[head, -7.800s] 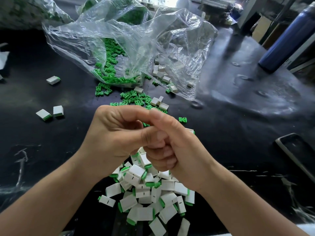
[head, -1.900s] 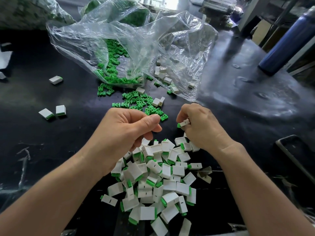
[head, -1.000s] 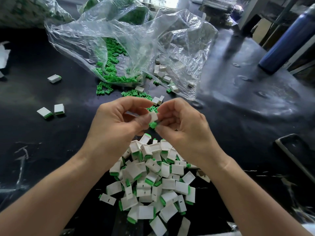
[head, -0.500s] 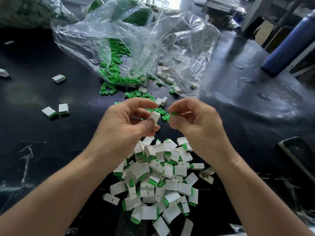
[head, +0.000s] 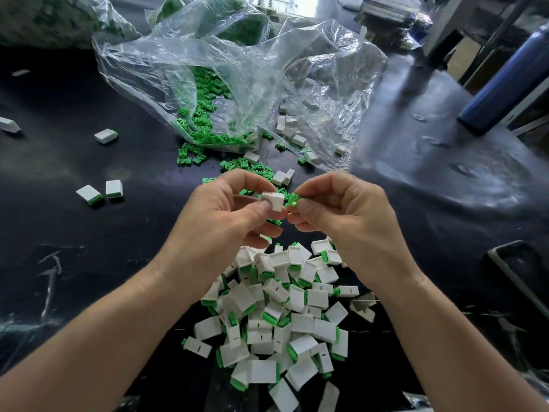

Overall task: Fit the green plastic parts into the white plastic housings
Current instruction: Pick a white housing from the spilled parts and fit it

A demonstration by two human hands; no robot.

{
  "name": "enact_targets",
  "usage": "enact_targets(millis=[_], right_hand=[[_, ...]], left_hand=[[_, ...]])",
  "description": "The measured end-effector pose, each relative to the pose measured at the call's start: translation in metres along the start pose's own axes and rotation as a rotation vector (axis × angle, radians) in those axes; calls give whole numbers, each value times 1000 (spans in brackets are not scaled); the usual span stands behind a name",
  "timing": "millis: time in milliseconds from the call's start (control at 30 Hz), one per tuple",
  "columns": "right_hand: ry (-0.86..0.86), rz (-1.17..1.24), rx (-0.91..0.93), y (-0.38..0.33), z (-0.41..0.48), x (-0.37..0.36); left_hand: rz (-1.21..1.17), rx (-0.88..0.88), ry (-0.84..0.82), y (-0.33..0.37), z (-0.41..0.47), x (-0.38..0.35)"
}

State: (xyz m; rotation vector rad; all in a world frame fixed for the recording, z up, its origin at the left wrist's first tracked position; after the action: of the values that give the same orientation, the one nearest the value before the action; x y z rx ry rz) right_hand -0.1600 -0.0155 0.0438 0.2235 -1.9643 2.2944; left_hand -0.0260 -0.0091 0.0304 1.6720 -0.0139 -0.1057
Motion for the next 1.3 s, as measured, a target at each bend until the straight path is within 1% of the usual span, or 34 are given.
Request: enact_targets(millis=[67,133,233,300,433,533,633,733,800,933,1100,1233,1300], right_hand=[[-1,-83,24,-1,0,-1],[0,-121,33,-2,0,0],[5,-112,54,-4,-1,1],[17,-101,62,-5,-1,2],[52,-21,-7,1,0,4],[82,-94,58,-3,0,6],[114,30,68,-5,0,9],[80,119,52,-7,-2,6],[52,131,38,-7,-2,3],[29,84,30,-5,-3,0],[21,10,69,-6,-3,-2],[-50,-61,55,-4,-3,-7],[-57,-73,60,-4,-3,-7]], left_hand=[[-28,26,-7,-1,-1,-1],[-15,13,4,-1,-1,0],[55,-42,41,0,1,3],[43,-44,46,-1,2,5],[12,-34,17,-1,1,1],[20,-34,-13,-1,-1,-2],[29,-27,-16,-1,-1,-1],[44,-26,-14,-2,-1,-1],[47,-29,-12,-2,0,-1],[47,-41,-19,-2,0,-2],[64,-69,-27,0,-2,-3],[98,-74,-60,-1,-3,-6],[123,-91,-76,-1,-3,-7]])
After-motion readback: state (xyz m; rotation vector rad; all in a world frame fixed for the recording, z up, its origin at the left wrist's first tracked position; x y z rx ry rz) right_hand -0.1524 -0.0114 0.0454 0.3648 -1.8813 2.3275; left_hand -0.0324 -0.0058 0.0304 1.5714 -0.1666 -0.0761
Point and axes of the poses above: each hand's wrist, its own z-axis towards the middle knuckle, its own x-axis out of the back of the hand, y = z × x, the point moved 7 cm from there along z, towards the middle knuckle, and after that the axes turned 5 degrees about y, right-handed, at the moved point
